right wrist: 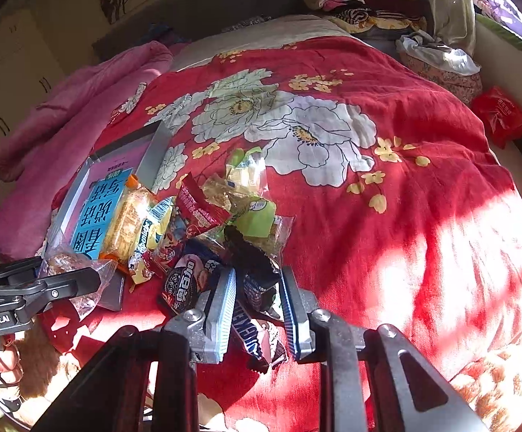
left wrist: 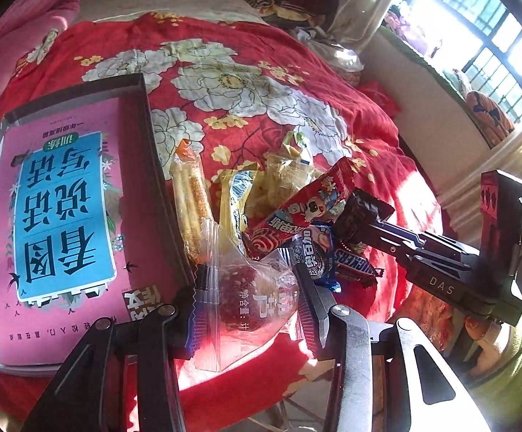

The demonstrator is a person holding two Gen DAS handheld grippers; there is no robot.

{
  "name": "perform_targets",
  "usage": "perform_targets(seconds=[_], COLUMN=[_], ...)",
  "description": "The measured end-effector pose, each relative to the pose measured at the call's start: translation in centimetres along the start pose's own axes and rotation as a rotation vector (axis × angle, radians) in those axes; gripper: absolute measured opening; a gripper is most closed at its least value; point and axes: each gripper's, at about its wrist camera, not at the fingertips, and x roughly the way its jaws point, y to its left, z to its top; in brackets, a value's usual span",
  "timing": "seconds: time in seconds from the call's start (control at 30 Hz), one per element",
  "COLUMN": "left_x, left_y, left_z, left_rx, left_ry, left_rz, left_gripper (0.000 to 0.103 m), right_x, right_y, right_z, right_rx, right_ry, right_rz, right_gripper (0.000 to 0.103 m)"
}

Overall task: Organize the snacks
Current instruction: 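Close the left tool on the clear candy bag while the right tool grasps the dark packet, then carry the candy bag with the left tool while the right tool carries the dark packet onto the tray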

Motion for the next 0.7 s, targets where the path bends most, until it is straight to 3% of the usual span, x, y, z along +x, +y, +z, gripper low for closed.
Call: perform_targets(seconds=[0.17,0.33,0.4,0.7], left_x=[-0.3,-1.1,-1.5,-3.4], left_y=[0.3,1.3,2.1,6.3], left_z=[0.2,0.3,0.3,0.8], left_rx=[-0.005,-0.023,-0.04,-0.13], left_ry=[-0.001,-0.011,-0.017,-0.06], left_rz=[0.005,0.025,0.032,0.081], left_gripper=[0.045,0.045,0.045,0.045], right_x=[0.9,2.0,2.2,-0.4], right_y=[-0.5,-0.5,-0.6,-0.1], right_z=[0.2,0.7,0.9,1.8], right_rx=[-0.005,-0.02,-0.018,-0.019], right_ry=[0.005,0.008,0.009,-0.041], right_rz=[0.006,0.023,0.023,0.025], right_gripper=[0.033,0.033,0.026,0.025])
